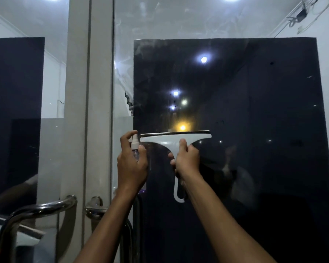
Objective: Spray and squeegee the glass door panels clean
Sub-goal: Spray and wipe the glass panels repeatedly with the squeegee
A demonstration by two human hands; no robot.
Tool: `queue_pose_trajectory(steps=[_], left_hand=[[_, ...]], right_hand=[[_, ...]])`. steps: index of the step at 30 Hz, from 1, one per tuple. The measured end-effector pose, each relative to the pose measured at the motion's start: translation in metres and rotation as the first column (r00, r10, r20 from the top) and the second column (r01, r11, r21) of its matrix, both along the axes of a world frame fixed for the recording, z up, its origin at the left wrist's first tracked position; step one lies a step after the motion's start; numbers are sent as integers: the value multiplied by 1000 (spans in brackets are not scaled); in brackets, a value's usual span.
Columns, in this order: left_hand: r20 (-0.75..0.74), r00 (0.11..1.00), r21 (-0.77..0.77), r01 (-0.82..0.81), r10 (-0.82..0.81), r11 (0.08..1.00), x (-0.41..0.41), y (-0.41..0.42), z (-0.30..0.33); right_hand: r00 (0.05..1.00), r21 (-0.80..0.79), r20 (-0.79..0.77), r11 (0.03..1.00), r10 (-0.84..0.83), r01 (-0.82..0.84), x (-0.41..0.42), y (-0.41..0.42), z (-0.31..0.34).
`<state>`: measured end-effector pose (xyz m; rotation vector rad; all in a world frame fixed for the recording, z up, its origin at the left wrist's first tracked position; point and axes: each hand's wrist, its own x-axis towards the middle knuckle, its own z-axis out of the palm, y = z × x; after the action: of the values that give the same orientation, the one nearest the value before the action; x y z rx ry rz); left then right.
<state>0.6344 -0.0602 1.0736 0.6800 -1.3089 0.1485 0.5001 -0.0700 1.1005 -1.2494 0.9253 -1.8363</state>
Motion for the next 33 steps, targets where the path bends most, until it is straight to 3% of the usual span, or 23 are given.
queue_pose_trajectory(steps=[10, 18, 22, 26, 33], left_hand=[[-23, 999, 105, 27, -24, 994, -1, 8, -56], [-26, 999, 128, 35, -31, 991, 3, 15, -67], [-19, 999, 130, 51, -49, 990, -4, 28, -78], [-15, 995, 169, 102, -101, 980, -16, 48, -115], [-46, 992, 192, 122, -115, 974, -21, 65, -170]], right_hand=[[993, 34, -104, 998, -55, 59, 3, 6, -105], [996, 8, -61, 998, -57, 58, 6, 3, -109], [998, 58, -17, 997, -59, 60, 8, 2, -148], [999, 110, -20, 993, -39, 41, 8, 6, -187], [998, 89, -12, 994, -65, 66, 9, 1, -195]])
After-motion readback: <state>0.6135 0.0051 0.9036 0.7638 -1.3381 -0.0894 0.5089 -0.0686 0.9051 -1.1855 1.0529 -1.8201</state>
